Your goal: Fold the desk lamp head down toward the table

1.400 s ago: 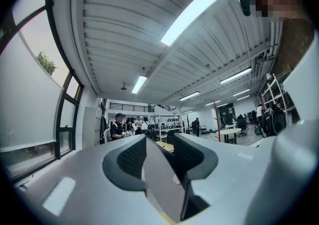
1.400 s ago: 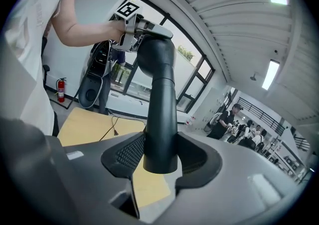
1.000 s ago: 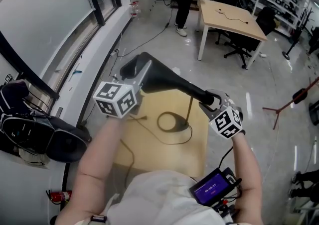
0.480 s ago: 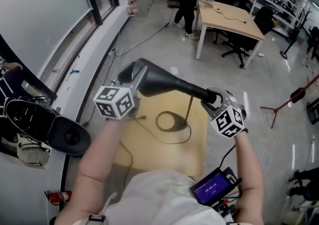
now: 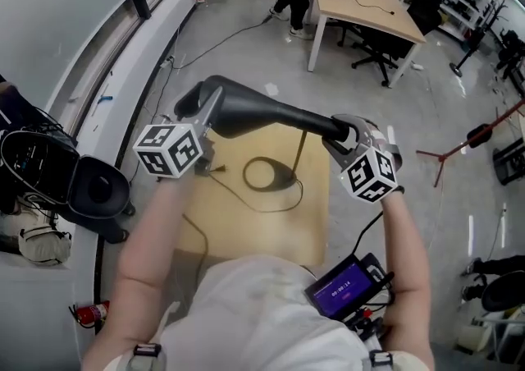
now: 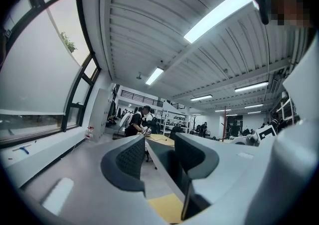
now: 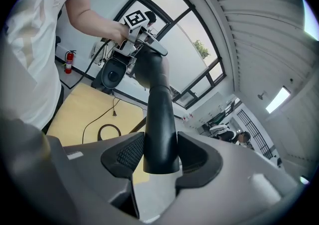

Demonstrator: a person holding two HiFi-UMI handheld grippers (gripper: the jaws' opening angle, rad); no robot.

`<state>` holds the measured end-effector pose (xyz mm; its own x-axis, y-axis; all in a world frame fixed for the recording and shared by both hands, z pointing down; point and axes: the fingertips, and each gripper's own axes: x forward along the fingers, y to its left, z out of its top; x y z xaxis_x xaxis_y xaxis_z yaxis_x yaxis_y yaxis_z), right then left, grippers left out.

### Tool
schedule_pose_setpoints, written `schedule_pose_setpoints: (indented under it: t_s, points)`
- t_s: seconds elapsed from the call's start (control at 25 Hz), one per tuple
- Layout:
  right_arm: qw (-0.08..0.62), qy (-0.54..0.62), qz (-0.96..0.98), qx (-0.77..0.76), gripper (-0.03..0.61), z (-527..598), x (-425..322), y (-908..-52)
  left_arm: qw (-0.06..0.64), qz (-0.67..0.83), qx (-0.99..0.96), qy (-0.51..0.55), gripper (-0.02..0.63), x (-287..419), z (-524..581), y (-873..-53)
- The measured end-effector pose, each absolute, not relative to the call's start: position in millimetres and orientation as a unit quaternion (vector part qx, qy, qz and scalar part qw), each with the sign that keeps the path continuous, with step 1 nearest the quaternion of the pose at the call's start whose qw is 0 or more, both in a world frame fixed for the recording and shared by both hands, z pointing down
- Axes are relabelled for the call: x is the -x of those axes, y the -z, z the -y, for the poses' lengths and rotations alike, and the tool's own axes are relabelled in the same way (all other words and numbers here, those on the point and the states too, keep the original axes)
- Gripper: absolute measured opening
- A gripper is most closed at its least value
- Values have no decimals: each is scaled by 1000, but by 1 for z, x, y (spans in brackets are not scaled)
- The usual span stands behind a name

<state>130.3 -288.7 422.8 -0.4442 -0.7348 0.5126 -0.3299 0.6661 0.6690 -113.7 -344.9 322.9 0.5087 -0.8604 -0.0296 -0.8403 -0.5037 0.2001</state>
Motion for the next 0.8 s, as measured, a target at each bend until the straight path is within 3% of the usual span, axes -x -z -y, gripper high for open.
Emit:
schedule_pose_setpoints:
  t_s: [0.8]
  points:
    - [453,267,792,-312,219,305,-138,-419,103,493,-861,74,187,115,340,-332]
